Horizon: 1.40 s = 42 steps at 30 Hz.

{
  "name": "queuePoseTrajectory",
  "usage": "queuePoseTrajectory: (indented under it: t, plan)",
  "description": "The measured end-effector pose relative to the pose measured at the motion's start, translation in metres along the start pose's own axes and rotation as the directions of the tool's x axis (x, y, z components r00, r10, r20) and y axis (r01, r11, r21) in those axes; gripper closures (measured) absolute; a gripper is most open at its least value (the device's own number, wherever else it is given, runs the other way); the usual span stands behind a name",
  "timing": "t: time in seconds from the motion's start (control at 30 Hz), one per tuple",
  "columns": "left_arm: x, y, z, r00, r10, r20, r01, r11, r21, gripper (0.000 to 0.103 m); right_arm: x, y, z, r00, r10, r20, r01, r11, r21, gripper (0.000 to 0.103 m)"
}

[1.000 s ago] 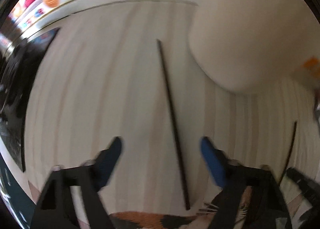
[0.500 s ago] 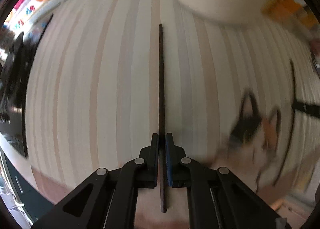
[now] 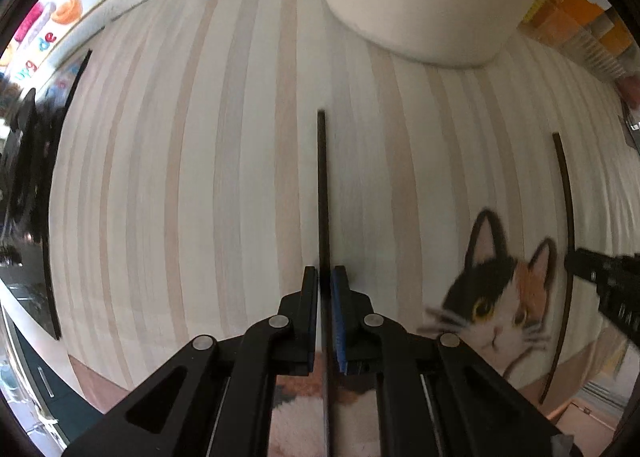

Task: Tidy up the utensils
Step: 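Lift both held chopsticks and carry them over the cream holder, then open the left tool to drop its chopstick into the holder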

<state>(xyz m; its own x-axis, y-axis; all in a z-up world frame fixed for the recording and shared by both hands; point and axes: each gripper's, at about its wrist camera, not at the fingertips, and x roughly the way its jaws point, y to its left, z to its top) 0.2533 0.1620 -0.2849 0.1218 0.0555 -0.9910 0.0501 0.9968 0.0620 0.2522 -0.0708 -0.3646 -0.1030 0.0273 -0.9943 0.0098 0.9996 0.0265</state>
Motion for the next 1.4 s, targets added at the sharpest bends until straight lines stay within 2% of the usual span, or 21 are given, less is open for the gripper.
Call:
queuePoseTrajectory:
  t: [0.03,0.2,0.27,0.33,0.5,0.57,0.67,0.77,0.87,0.97,1.0,1.2,1.27,1.3,1.37,1.4]
  plan:
    - [0.000,-0.003,0.002,1.000,0.003,0.004,-0.003,1.000,-0.001,0.099,-0.001,-0.009,0.007,1.000,-0.011,0.000,0.011,1.000,-0.006,0.096]
    - [-0.004,-0.019,0.006,0.998,0.036,0.042,-0.037,0.999,0.007,0.100,0.000,0.009,0.006,0.998,-0.055,0.037,0.055,0.998,-0.016,0.096]
    - [-0.013,-0.027,0.000,0.996,0.046,0.070,-0.047,0.999,0.007,0.100,-0.003,0.017,-0.006,0.998,-0.038,0.056,0.039,0.999,-0.008,0.097]
    - [-0.028,-0.031,-0.008,0.993,0.049,0.105,-0.050,0.999,0.011,0.100,-0.007,0.008,-0.012,0.997,-0.005,0.073,0.004,1.000,0.010,0.097]
    - [-0.069,-0.036,-0.033,0.986,0.008,0.168,-0.008,1.000,-0.003,0.100,-0.031,0.000,-0.018,0.988,0.061,0.139,-0.065,0.998,0.025,0.097]
    - [-0.096,-0.039,-0.039,0.974,-0.005,0.224,0.007,1.000,-0.009,0.100,-0.044,-0.001,-0.021,0.982,0.087,0.167,-0.093,0.995,0.029,0.097]
    - [-0.139,-0.047,-0.032,0.953,-0.017,0.302,0.020,1.000,-0.007,0.100,-0.067,-0.006,-0.027,0.969,0.111,0.222,-0.121,0.992,0.032,0.097]
    - [-0.182,-0.051,-0.030,0.924,-0.040,0.379,0.049,0.999,-0.015,0.100,-0.097,-0.011,-0.034,0.949,0.133,0.287,-0.150,0.988,0.036,0.097]
    - [-0.229,-0.050,-0.025,0.882,-0.074,0.466,0.092,0.996,-0.015,0.101,-0.133,-0.015,-0.037,0.916,0.164,0.366,-0.190,0.981,0.035,0.097]
    - [-0.266,-0.044,-0.004,0.831,-0.113,0.545,0.134,0.991,0.002,0.101,-0.182,-0.022,-0.033,0.861,0.209,0.464,-0.245,0.969,0.017,0.097]
    - [-0.285,-0.046,0.001,0.806,-0.133,0.577,0.160,0.987,0.005,0.101,-0.195,-0.021,-0.032,0.842,0.220,0.493,-0.260,0.966,0.013,0.097]
    - [-0.334,-0.031,0.060,0.713,-0.186,0.676,0.229,0.973,0.027,0.101,-0.296,-0.038,0.016,0.697,0.275,0.663,-0.331,0.943,-0.043,0.097]
    - [-0.344,-0.030,0.081,0.692,-0.179,0.699,0.229,0.973,0.023,0.103,-0.322,-0.036,0.036,0.647,0.266,0.714,-0.330,0.943,-0.052,0.097]
    - [-0.350,-0.030,0.094,0.683,-0.174,0.709,0.228,0.973,0.019,0.103,-0.329,-0.035,0.044,0.634,0.266,0.726,-0.328,0.943,-0.059,0.097]
    - [-0.353,-0.029,0.109,0.677,-0.169,0.717,0.229,0.973,0.013,0.103,-0.346,-0.032,0.066,0.605,0.258,0.753,-0.320,0.945,-0.068,0.097]
    - [-0.355,-0.029,0.120,0.674,-0.158,0.722,0.217,0.976,0.011,0.103,-0.351,-0.030,0.074,0.598,0.262,0.758,-0.318,0.945,-0.076,0.097]
